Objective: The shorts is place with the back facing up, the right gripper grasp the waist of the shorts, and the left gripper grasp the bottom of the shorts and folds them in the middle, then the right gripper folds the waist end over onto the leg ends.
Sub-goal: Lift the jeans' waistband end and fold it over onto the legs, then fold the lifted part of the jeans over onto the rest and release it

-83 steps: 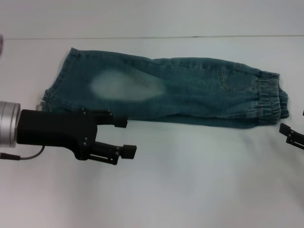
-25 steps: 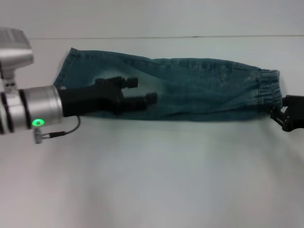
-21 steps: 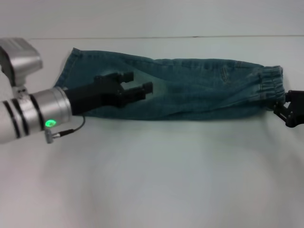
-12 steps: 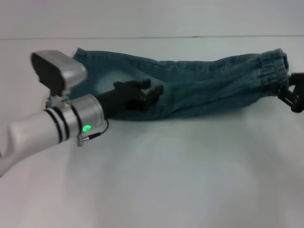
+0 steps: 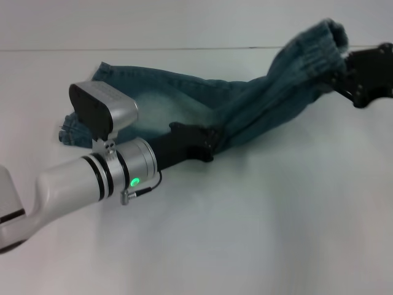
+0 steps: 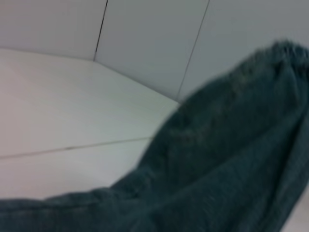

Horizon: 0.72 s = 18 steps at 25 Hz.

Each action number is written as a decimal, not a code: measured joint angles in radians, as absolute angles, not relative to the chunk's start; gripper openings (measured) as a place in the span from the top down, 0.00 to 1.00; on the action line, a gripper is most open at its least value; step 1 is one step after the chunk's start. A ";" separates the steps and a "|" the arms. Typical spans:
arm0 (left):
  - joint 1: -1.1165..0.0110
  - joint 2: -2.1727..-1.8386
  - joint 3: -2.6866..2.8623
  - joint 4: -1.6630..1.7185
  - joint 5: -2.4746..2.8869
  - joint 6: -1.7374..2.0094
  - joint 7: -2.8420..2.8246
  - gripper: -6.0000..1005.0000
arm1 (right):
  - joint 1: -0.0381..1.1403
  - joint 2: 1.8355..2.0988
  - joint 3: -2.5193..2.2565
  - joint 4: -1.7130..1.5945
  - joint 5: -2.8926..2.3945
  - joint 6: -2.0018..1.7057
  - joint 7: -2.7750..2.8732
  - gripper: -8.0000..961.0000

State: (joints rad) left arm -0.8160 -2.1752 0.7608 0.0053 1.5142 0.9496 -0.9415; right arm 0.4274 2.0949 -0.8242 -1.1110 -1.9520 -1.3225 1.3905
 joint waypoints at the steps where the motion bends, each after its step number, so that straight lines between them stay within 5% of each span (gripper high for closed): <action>1: -0.816 -2.175 0.760 -0.004 1.514 0.950 -0.941 0.88 | 0.441 2.094 -0.836 -1.116 -1.951 -1.323 1.396 0.82; 7: -0.807 -2.175 0.690 -0.073 1.515 0.951 -0.871 1.00 | 0.536 2.090 -0.905 -1.114 -1.955 -1.323 1.414 0.82; 18: -0.682 -2.176 0.531 -0.084 1.518 1.038 -0.709 0.99 | 0.771 2.083 -0.942 -0.947 -2.085 -1.254 1.380 0.82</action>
